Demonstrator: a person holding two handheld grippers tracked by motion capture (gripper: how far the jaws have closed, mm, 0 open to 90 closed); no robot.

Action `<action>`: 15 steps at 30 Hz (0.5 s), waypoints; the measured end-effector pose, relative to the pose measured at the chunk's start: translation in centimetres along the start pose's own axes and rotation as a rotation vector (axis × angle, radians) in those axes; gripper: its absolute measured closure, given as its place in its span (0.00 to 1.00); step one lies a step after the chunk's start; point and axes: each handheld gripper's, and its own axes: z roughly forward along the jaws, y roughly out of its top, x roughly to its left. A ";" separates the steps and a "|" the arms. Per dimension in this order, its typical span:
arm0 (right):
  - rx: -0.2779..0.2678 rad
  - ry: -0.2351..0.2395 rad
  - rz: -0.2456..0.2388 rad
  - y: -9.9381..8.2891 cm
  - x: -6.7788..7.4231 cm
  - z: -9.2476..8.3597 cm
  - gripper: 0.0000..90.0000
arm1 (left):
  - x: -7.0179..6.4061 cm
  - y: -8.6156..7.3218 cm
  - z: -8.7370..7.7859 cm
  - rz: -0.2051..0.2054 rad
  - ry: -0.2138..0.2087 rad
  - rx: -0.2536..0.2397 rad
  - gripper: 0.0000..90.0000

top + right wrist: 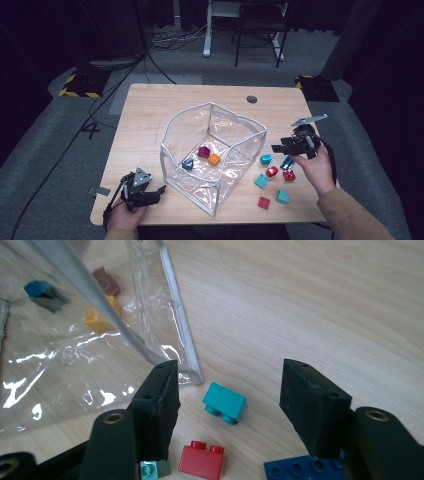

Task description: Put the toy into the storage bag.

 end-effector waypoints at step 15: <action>0.098 -0.009 0.010 -1.8 -0.1 4.6 0.48 | 0.0 0.0 0.0 0.001 0.000 -0.001 0.32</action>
